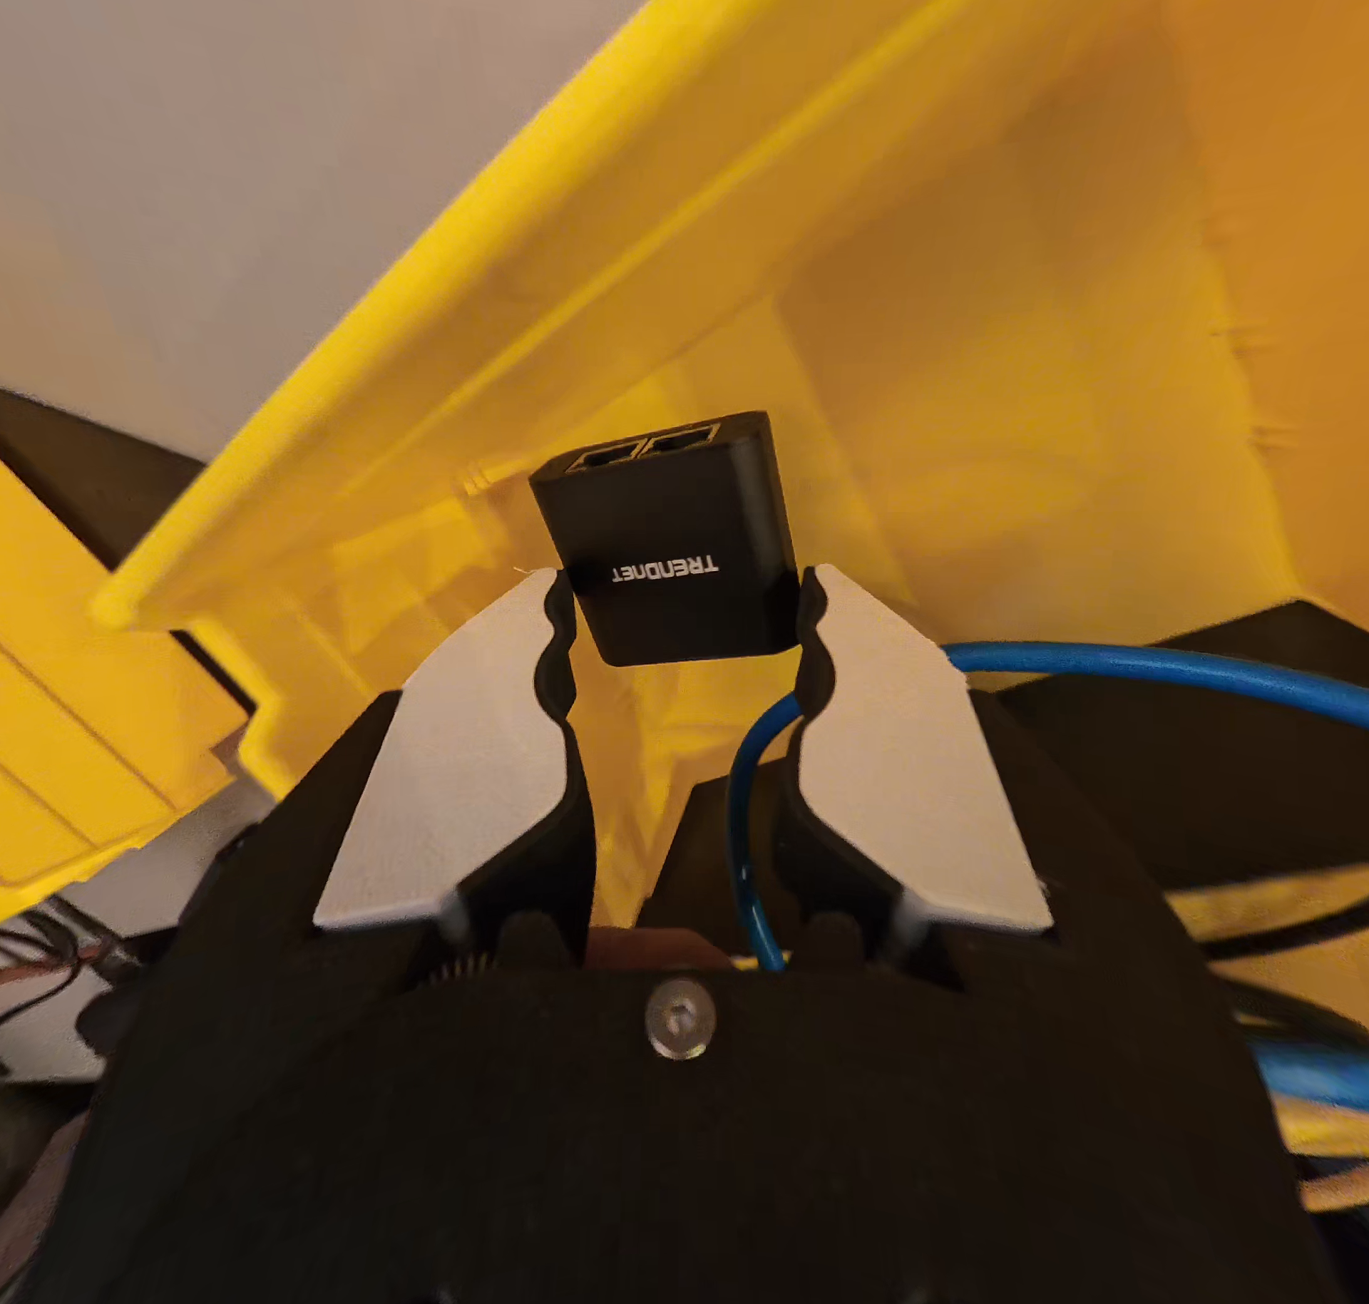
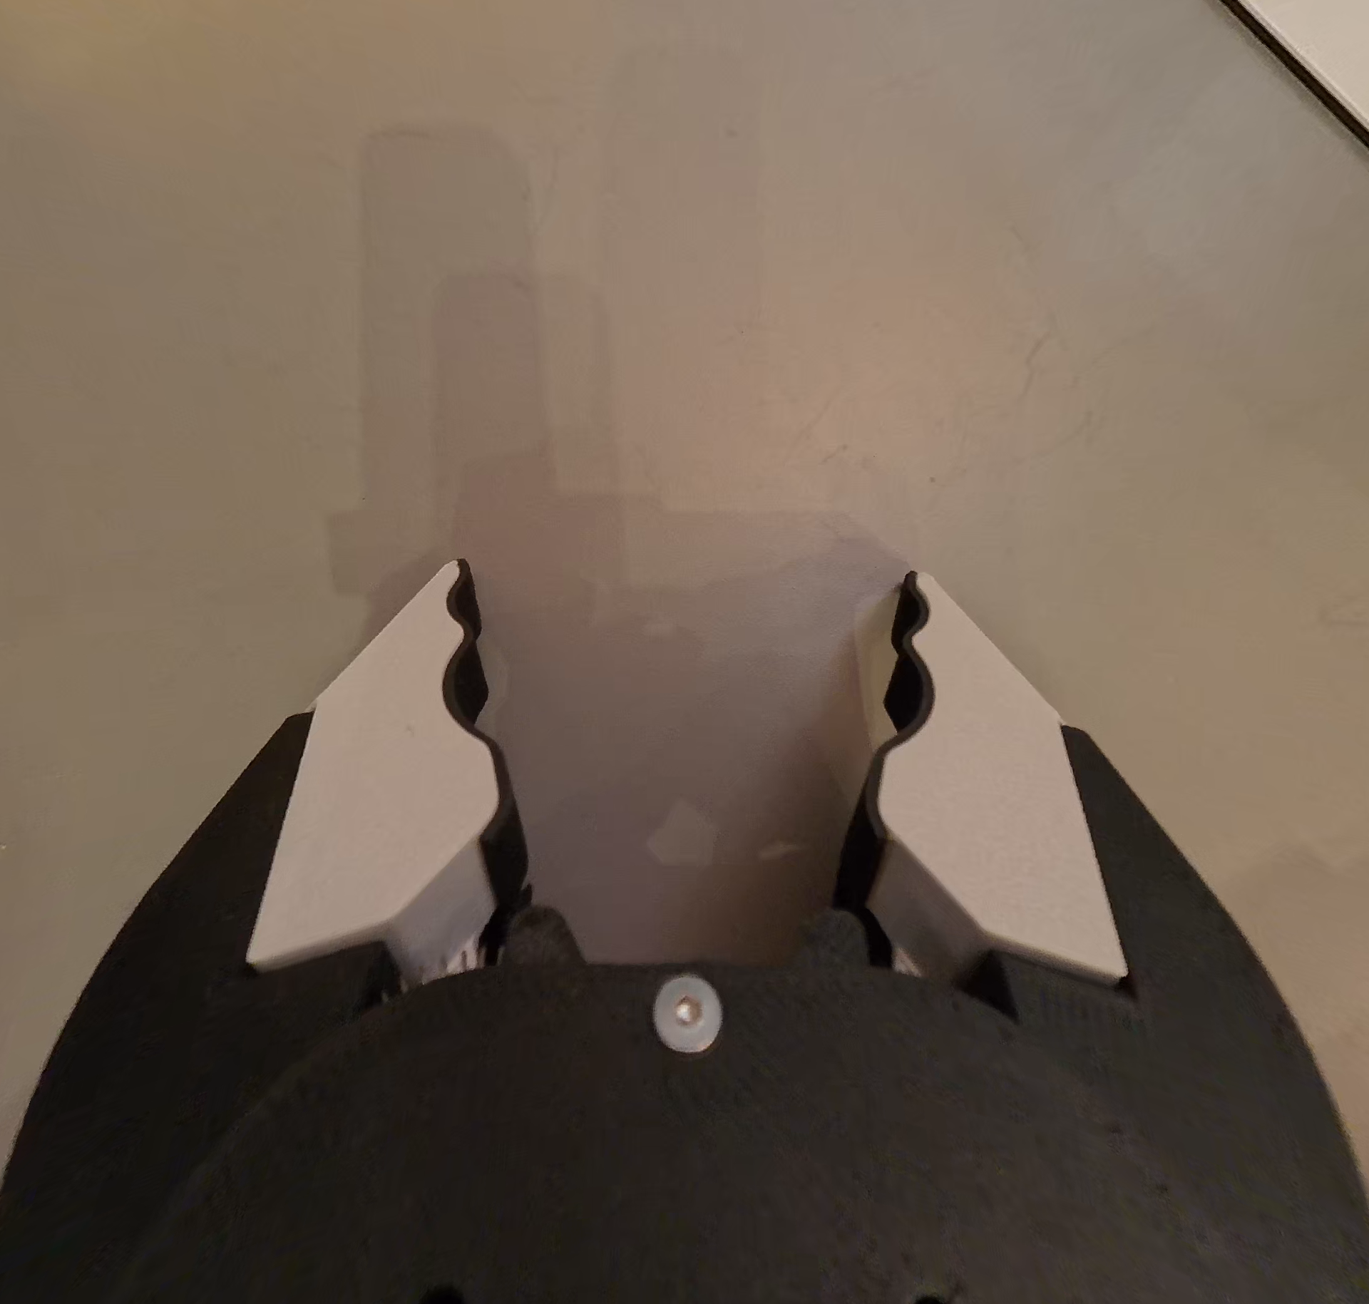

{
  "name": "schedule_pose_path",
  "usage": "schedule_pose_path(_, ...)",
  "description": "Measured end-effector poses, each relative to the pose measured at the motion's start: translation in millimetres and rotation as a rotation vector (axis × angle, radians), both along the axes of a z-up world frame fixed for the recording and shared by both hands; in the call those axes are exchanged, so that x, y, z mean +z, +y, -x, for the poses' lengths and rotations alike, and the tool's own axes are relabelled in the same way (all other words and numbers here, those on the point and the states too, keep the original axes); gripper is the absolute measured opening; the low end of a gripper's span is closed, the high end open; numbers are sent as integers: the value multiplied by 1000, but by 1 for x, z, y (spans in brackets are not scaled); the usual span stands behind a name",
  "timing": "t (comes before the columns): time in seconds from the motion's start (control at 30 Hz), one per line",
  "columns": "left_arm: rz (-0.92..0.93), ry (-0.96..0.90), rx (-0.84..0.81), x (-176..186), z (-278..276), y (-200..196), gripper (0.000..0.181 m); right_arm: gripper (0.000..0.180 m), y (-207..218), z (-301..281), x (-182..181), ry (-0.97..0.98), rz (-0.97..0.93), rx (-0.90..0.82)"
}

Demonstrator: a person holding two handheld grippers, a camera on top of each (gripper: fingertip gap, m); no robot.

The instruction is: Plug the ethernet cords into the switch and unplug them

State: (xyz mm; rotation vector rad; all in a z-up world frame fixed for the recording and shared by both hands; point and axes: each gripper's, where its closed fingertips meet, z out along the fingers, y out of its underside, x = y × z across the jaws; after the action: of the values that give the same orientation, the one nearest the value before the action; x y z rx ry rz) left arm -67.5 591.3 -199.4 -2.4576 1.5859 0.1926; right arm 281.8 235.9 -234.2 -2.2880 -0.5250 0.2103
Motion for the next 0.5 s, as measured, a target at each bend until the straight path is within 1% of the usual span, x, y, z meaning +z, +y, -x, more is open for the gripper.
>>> schedule_pose_path(0.07,-10,-61,-16,15,-5,-4,58,106,-1,1,0,0,-2,7)
schedule_pose_path(0.13,-46,-99,-61,33,-10,-7,58,95,-2,3,2,-2,-12,25)
schedule_pose_path(0.27,-88,-146,-129,67,-25,-22,58,92,-1,6,11,6,-66,36)
schedule_pose_path(0.37,-103,-194,-209,93,-48,-43,58,83,3,16,36,70,-160,56)
schedule_pose_path(0.43,-95,-233,-285,110,-72,-67,58,75,5,24,61,62,-246,95)
schedule_pose_path(0.5,-60,-262,-382,120,-101,-99,58,70,8,35,87,40,-332,150)
